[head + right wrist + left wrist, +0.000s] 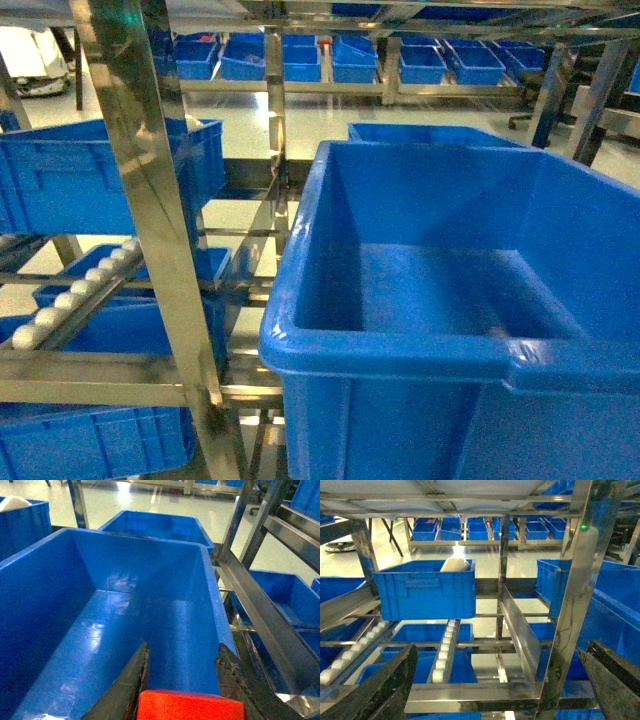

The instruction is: Place magnetic block on left shelf second layer

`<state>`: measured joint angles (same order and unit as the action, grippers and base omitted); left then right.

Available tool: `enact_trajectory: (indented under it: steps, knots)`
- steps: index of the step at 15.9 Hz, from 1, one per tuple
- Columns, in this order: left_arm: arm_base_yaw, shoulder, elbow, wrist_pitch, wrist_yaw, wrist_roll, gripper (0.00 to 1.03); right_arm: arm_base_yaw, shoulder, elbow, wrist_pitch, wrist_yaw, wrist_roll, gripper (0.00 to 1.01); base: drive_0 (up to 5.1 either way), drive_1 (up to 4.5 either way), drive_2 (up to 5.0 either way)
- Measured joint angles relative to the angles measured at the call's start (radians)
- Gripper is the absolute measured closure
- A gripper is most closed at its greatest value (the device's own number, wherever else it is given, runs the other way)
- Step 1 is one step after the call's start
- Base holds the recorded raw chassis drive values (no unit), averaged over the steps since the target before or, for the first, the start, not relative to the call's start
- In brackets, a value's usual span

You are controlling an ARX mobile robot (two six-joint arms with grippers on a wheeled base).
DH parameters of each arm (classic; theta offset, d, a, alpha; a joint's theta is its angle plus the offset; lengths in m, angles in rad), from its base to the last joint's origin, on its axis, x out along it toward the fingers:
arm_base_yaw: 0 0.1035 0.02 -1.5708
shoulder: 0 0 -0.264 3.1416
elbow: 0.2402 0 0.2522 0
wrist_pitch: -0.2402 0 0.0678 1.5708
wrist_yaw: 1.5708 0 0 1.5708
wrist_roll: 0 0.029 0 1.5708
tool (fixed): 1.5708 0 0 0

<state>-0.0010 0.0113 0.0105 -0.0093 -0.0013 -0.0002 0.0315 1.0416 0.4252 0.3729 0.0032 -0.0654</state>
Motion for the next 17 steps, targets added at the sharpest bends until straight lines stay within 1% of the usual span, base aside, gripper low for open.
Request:
enact_trajectory:
  steps: [5, 7, 9, 11, 12, 13, 15, 16, 17]
  knots:
    - [0.0, 0.0, 0.0, 0.006, 0.001, 0.0, 0.05, 0.002, 0.008, 0.001, 0.0, 0.0, 0.002, 0.67, -0.1, 4.02, -4.3]
    - [0.0, 0.0, 0.0, 0.006, 0.001, 0.0, 0.05, 0.023, 0.112, 0.047, 0.018, -0.003, 0.023, 0.67, -0.1, 4.02, -4.3]
    - [0.0, 0.0, 0.0, 0.006, 0.001, 0.0, 0.05, 0.031, 0.152, 0.068, 0.025, -0.005, 0.033, 0.67, -0.1, 4.02, -4.3]
    - [0.0, 0.0, 0.0, 0.006, 0.001, 0.0, 0.05, 0.043, 0.217, 0.104, 0.039, -0.009, 0.051, 0.67, -0.1, 4.02, -4.3]
    - [0.0, 0.0, 0.0, 0.006, 0.001, 0.0, 0.05, 0.057, 0.302, 0.157, 0.047, -0.019, 0.076, 0.67, -0.1, 4.02, -4.3]
    - [0.0, 0.0, 0.0, 0.006, 0.001, 0.0, 0.05, 0.071, 0.379, 0.216, 0.025, -0.039, 0.105, 0.67, -0.1, 4.02, -4.3]
    - [0.0, 0.0, 0.0, 0.006, 0.001, 0.0, 0.05, 0.097, 0.568, 0.36, -0.041, -0.068, 0.193, 0.67, -0.1, 4.02, -4.3]
    - [0.0, 0.0, 0.0, 0.006, 0.001, 0.0, 0.05, 0.112, 0.658, 0.429, -0.057, -0.067, 0.238, 0.67, 0.0, 0.0, 0.0]
    - [0.0, 0.0, 0.0, 0.006, 0.001, 0.0, 0.05, 0.121, 0.711, 0.473, -0.058, -0.06, 0.262, 0.67, 0.0, 0.0, 0.0]
